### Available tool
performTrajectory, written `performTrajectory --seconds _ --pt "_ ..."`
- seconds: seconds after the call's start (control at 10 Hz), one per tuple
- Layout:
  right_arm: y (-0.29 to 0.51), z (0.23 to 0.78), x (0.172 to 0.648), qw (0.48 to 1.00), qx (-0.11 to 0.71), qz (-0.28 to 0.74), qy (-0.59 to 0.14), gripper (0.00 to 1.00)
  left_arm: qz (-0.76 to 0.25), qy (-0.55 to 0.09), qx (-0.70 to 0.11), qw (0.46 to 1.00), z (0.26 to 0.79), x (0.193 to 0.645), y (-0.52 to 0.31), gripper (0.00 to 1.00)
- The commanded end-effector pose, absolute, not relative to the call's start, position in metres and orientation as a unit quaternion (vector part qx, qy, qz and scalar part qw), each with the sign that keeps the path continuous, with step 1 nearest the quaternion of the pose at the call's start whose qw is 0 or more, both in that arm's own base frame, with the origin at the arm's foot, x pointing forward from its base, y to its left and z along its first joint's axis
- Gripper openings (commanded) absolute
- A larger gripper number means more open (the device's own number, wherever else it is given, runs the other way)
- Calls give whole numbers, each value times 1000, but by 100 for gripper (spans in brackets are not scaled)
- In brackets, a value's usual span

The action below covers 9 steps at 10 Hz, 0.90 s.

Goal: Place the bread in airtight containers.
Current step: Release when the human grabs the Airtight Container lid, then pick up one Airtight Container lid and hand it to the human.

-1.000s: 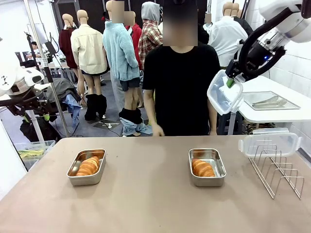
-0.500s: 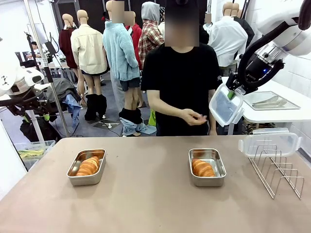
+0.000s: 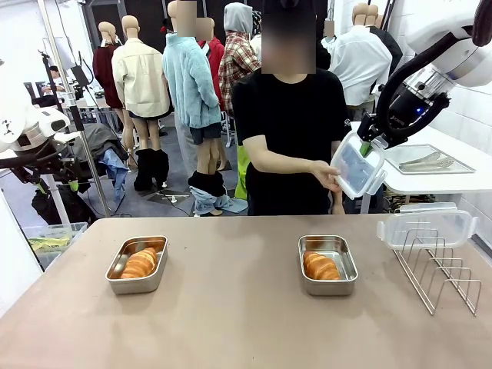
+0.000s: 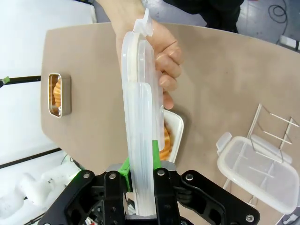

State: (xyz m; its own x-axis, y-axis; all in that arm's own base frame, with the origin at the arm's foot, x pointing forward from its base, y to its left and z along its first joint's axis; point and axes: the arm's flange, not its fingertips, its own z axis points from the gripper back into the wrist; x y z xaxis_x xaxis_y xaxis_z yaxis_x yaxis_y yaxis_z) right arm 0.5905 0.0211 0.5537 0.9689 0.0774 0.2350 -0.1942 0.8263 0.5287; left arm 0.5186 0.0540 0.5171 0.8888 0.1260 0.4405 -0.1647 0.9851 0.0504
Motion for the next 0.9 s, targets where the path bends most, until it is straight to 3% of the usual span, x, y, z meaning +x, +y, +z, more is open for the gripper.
performTrajectory --seconds 0.0,0.8 --pt "22 556 591 950 285 73 -104 0 75 -225 44 970 519 518 54 75" --pt "23 555 590 950 286 73 -102 0 75 -225 44 970 519 518 54 75"
